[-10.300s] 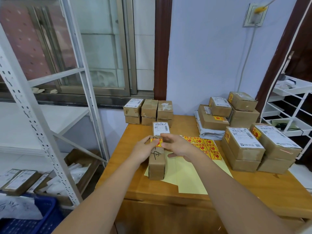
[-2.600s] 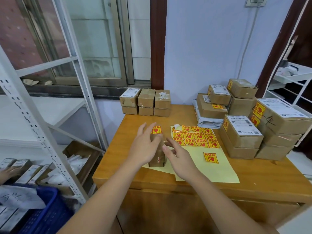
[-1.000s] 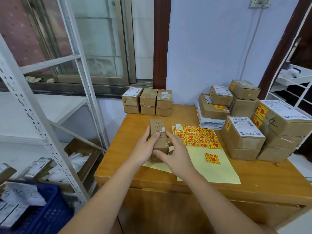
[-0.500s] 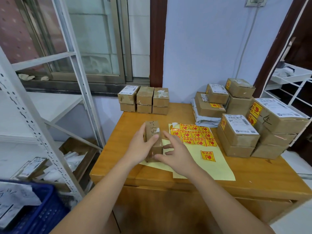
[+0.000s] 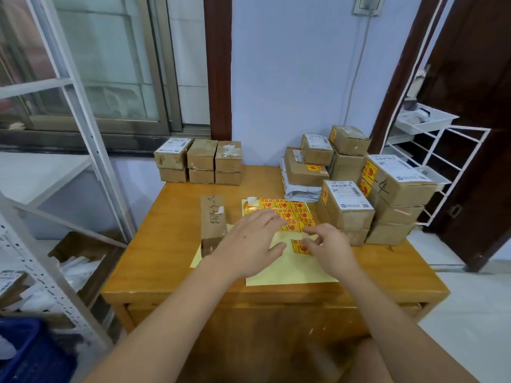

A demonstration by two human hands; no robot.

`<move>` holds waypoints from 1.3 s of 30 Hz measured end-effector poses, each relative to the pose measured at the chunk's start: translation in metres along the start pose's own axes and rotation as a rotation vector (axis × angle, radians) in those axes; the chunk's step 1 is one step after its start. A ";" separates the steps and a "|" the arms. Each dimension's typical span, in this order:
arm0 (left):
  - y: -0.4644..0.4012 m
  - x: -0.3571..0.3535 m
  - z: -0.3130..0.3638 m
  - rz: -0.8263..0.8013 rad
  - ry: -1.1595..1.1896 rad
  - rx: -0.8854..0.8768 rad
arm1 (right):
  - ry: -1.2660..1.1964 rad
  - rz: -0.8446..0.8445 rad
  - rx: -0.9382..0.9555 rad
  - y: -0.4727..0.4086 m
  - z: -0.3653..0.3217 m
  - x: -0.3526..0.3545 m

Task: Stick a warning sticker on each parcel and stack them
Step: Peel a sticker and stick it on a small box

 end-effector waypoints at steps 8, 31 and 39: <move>-0.038 -0.078 0.008 -0.179 0.140 0.086 | -0.074 -0.008 -0.065 0.003 0.032 -0.018; -0.038 -0.097 -0.002 -0.111 0.156 0.158 | 0.077 0.060 -0.004 0.007 0.027 -0.024; -0.035 -0.091 -0.001 -0.074 0.178 0.163 | -0.143 0.204 0.026 0.023 0.029 -0.008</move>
Point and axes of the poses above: each hand's wrist, its own y-axis away from the middle knuckle, its own x-axis out of the back of the hand, z = x × y, the point moved 9 cm from there along -y, towards the middle knuckle, and after that the axes turned 11 degrees about -z, right-handed, at the moved point
